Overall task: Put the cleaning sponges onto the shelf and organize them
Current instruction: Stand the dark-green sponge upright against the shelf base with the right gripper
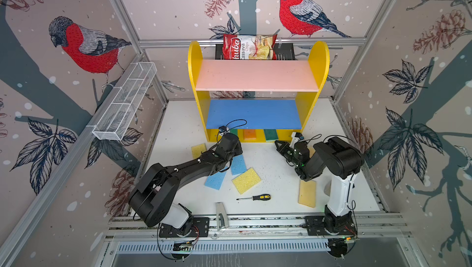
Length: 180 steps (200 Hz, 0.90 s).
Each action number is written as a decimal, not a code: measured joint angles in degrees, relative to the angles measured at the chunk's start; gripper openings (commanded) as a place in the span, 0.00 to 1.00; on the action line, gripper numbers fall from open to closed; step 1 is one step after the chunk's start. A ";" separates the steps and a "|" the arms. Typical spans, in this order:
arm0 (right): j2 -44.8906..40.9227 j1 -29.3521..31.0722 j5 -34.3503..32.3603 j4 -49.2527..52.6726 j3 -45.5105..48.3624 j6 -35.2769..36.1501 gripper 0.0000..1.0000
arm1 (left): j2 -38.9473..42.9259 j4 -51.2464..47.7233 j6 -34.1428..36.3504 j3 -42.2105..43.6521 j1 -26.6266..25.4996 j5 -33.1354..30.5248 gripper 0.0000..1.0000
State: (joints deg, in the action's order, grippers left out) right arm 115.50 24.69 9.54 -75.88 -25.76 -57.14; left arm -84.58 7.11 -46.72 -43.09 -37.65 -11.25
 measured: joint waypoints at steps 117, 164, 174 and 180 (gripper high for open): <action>0.35 3.15 -0.61 6.45 -5.73 -0.74 0.02 | -0.09 -0.26 -0.90 -0.24 -0.22 0.52 0.37; 0.42 3.41 -0.74 7.58 -6.51 -0.13 0.02 | 0.15 -0.50 -0.90 -0.24 -0.24 0.50 0.37; 0.31 3.41 -0.83 7.67 -6.40 -0.04 0.02 | 0.15 -0.50 -0.87 -0.24 -0.24 0.50 0.37; 0.15 3.39 -0.85 7.85 -6.14 0.02 0.02 | 0.15 -0.50 -0.87 -0.24 -0.24 0.50 0.37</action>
State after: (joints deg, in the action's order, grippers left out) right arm 115.66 28.08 8.69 -68.03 -31.90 -57.12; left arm -84.42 6.61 -47.59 -43.33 -37.89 -10.74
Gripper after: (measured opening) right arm 0.048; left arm 0.372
